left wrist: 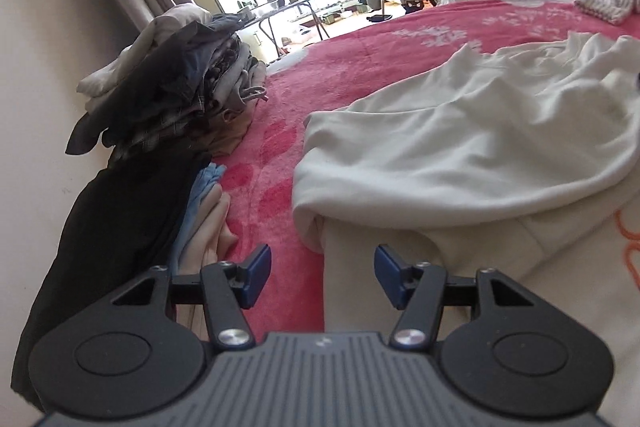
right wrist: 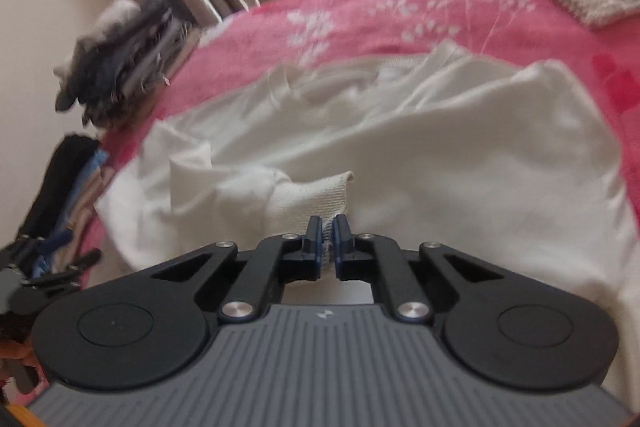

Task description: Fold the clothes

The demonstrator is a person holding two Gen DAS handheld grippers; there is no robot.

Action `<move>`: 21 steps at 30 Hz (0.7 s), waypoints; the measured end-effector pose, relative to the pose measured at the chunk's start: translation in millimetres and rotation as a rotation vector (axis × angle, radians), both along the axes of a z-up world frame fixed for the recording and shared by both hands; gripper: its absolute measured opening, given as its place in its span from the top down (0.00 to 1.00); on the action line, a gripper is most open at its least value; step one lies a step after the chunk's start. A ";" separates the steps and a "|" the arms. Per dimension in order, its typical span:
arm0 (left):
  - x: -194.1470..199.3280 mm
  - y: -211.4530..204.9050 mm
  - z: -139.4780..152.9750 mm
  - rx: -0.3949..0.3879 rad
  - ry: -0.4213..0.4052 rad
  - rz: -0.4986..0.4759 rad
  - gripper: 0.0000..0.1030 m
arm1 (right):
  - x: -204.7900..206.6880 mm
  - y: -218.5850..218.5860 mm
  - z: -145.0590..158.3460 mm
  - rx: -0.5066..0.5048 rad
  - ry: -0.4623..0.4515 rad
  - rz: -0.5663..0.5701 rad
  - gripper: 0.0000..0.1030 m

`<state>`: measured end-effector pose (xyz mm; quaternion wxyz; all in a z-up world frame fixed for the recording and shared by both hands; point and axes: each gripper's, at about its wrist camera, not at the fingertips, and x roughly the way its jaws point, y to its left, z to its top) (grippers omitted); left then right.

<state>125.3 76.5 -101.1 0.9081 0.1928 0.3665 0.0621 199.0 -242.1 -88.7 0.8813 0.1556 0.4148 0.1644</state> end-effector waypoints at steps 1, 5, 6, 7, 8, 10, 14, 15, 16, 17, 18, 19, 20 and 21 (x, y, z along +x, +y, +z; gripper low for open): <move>4.8 0.3 -0.9 -0.003 0.000 0.008 0.43 | -1.2 -4.5 5.8 0.003 -0.017 -0.010 0.97; 23.4 4.5 -2.8 0.002 -0.007 0.057 0.43 | -5.7 -24.1 26.3 0.005 -0.077 -0.050 0.99; 26.7 6.0 -3.3 0.002 -0.007 0.070 0.43 | -6.4 -29.4 28.6 0.001 -0.086 -0.062 0.99; 28.8 7.5 -3.8 0.001 -0.005 0.080 0.43 | -6.9 -34.5 30.3 -0.006 -0.095 -0.074 1.00; 30.5 8.8 -4.5 0.000 -0.003 0.088 0.43 | -7.3 -39.7 32.1 -0.014 -0.104 -0.086 1.00; 33.2 11.2 -6.2 -0.002 0.005 0.104 0.43 | -7.6 -49.1 29.7 -0.021 -0.100 -0.111 1.00; 32.4 13.5 -10.9 -0.014 0.025 0.119 0.43 | -1.8 -65.3 5.2 0.092 0.031 -0.146 0.97; 31.5 12.9 -12.1 -0.010 0.027 0.116 0.43 | -0.3 -67.9 -2.5 0.139 0.068 -0.154 0.97; 30.9 12.0 -13.2 -0.005 0.027 0.112 0.43 | 1.1 -70.5 -10.2 0.186 0.105 -0.163 0.96; 30.6 11.1 -14.3 0.002 0.026 0.108 0.43 | 3.2 -71.5 -17.1 0.226 0.137 -0.169 0.93; 30.9 10.4 -15.0 0.008 0.025 0.106 0.43 | 5.8 -69.1 -21.7 0.247 0.156 -0.170 0.92; 31.5 9.7 -15.7 0.012 0.023 0.105 0.43 | 8.4 -65.2 -25.1 0.256 0.168 -0.168 0.81; 32.3 9.1 -16.1 0.013 0.021 0.105 0.43 | 11.0 -61.3 -28.6 0.266 0.179 -0.167 0.70; 33.2 8.4 -16.4 0.013 0.020 0.107 0.43 | 14.3 -56.4 -30.5 0.262 0.182 -0.161 0.66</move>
